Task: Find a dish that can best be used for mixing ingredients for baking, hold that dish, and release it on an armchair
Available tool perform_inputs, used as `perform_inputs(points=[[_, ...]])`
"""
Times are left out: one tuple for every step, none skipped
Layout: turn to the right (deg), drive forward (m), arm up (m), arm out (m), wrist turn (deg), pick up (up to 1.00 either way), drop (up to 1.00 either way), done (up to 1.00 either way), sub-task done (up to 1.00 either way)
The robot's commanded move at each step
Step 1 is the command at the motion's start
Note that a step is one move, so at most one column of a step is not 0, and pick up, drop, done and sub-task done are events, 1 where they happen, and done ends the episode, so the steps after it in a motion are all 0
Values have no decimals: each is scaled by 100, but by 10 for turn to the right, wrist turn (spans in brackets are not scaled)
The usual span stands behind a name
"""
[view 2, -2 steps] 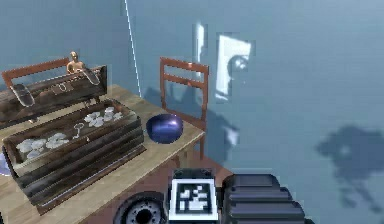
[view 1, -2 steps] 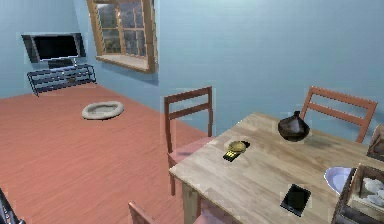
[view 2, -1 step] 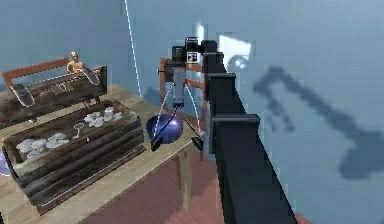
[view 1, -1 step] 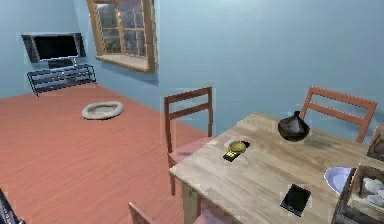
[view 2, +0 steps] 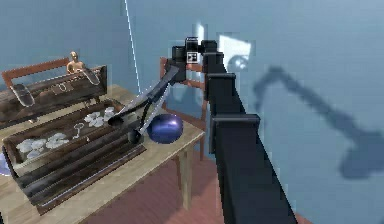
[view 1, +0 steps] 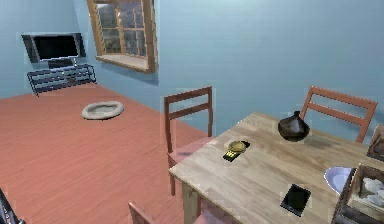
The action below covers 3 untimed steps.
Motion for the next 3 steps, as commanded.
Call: perform_inputs(points=[[0, 0, 0, 0, 450, 0, 0, 0, 0], [0, 0, 0, 0, 450, 0, 0, 0, 0], [0, 0, 0, 0, 240, 0, 0, 0, 0]])
